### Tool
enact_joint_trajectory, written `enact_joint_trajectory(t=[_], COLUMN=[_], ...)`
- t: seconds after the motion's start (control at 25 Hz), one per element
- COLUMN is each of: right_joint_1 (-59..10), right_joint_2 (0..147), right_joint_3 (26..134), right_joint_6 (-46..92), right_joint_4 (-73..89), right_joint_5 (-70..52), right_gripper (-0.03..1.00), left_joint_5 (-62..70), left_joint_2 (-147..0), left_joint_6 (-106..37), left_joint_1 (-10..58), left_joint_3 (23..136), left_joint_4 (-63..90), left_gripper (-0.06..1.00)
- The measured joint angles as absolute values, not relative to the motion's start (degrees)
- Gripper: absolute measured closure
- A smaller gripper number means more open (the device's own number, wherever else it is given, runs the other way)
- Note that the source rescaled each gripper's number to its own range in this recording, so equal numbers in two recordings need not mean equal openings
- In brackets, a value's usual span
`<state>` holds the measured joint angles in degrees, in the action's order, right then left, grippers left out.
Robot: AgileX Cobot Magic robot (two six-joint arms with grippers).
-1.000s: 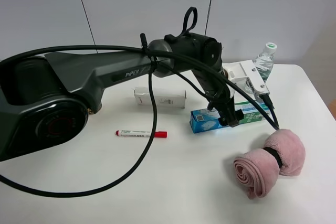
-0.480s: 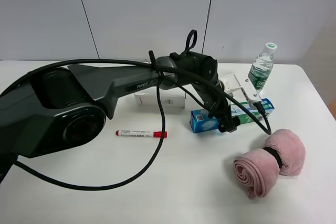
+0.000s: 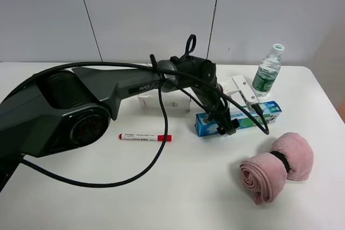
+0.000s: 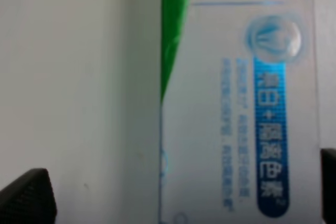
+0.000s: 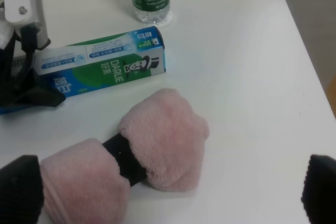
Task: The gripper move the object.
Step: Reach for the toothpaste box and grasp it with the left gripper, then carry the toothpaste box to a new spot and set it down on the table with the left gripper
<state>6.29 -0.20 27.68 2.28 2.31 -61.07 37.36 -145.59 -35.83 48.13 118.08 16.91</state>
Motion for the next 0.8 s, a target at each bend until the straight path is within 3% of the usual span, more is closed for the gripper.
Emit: enact_joint_trajectory(t=[0.08,0.16,0.24,0.32,0.36,0.56,0.8], right_joint_1=[6.3,6.3,6.3,6.3,6.3,6.3,6.3], right_joint_2=[-0.2,-0.2,-0.2,-0.2,-0.2,-0.2,-0.2], right_joint_3=[27.7,27.7,27.7,27.7,27.7,27.7,27.7], right_joint_6=[2.3,2.3,2.3,2.3,2.3,2.3,2.3], right_joint_4=[2.3,2.3,2.3,2.3,2.3,2.3,2.3], right_joint_5=[-61.1,-61.1,-61.1,-61.1,-61.1,-61.1,-61.1], right_gripper=[-0.03,-0.03,-0.03,-0.03,-0.03,-0.03,-0.03], left_joint_5=[37.4,37.4,37.4,37.8,38.1,42.4,50.9], left_joint_2=[-145.7,-145.7,-145.7,-145.7,-145.5,-141.5,-130.2], left_joint_6=[-35.8,-35.8,-35.8,-36.0,-35.9,-32.6,-18.4], left_joint_1=[48.1,48.1,48.1,48.1,48.2,49.1,50.4], left_joint_3=[118.1,118.1,118.1,118.1,118.1,117.9,117.9], left_joint_4=[16.9,17.0,17.0,17.0,17.0,16.3,13.8], left_gripper=[-0.03,0.13,0.42,0.88,0.94,0.93,0.93])
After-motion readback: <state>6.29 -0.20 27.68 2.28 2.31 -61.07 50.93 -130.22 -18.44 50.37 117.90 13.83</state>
